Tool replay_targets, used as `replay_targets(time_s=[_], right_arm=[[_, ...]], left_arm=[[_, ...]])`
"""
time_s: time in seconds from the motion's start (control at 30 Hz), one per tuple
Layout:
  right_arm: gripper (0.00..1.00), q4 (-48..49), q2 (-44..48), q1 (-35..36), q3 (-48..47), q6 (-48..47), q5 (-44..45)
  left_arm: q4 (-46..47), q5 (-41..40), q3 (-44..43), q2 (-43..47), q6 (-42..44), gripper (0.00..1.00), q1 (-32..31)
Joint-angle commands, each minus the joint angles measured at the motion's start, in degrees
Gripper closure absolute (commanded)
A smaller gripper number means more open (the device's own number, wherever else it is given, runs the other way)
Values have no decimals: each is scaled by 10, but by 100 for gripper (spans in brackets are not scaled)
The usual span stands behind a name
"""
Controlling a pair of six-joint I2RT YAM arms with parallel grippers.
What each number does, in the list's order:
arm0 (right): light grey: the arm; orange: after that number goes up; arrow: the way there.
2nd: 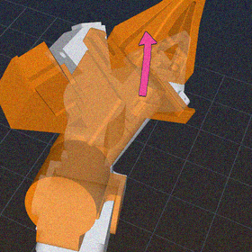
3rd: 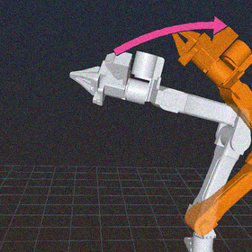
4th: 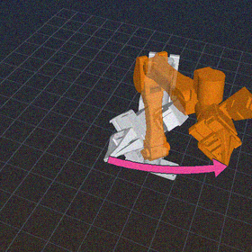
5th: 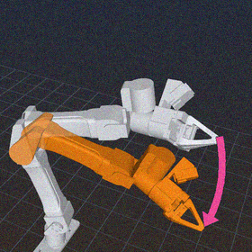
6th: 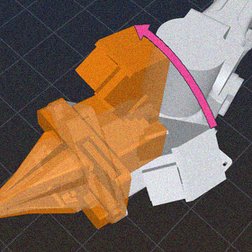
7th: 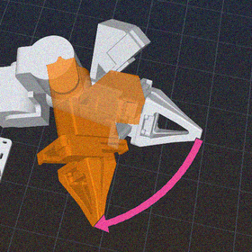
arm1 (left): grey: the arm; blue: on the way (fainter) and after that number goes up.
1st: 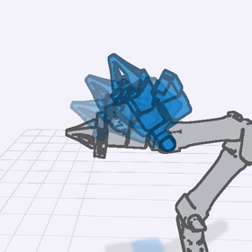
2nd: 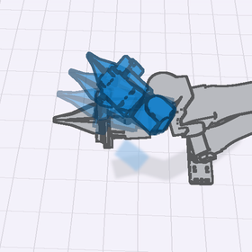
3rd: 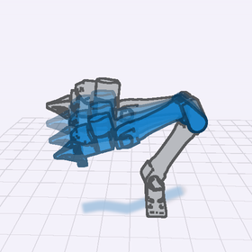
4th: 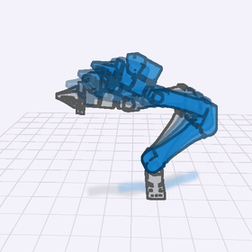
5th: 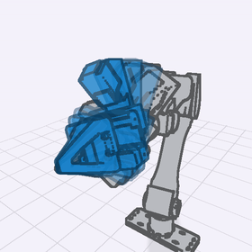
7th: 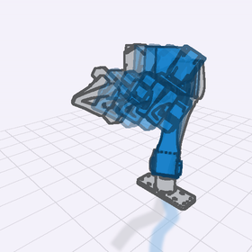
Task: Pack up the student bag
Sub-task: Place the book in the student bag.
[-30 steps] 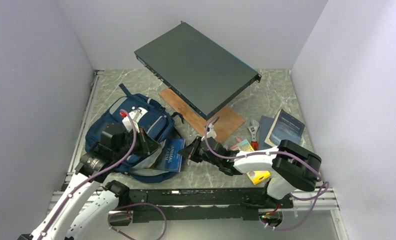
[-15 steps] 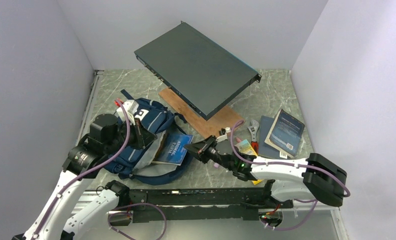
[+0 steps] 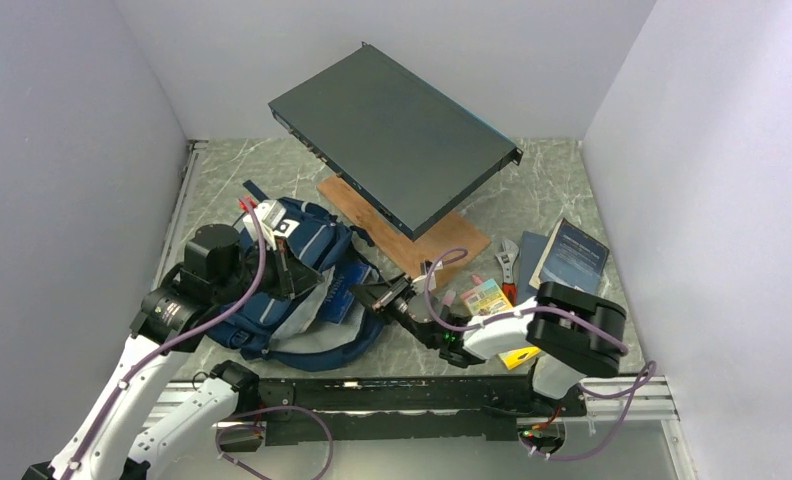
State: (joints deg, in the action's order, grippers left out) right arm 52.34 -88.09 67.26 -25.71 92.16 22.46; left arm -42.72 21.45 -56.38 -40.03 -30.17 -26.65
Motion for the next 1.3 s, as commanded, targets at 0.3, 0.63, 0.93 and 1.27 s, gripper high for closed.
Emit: replay_targets(time_s=[0.3, 0.63, 0.93, 1.27], right_arm=[[100, 181, -32, 11, -94, -93, 81], [100, 185, -146, 50, -153, -141, 143], [92, 85, -246, 59, -209, -81, 131], [65, 50, -282, 62, -260, -151, 50]], left_arm=[[25, 87, -67, 1, 7, 100, -2], [-41, 118, -106, -34, 6, 100, -2], [100, 147, -17, 8, -109, 100, -2], [121, 144, -1, 21, -119, 100, -2]])
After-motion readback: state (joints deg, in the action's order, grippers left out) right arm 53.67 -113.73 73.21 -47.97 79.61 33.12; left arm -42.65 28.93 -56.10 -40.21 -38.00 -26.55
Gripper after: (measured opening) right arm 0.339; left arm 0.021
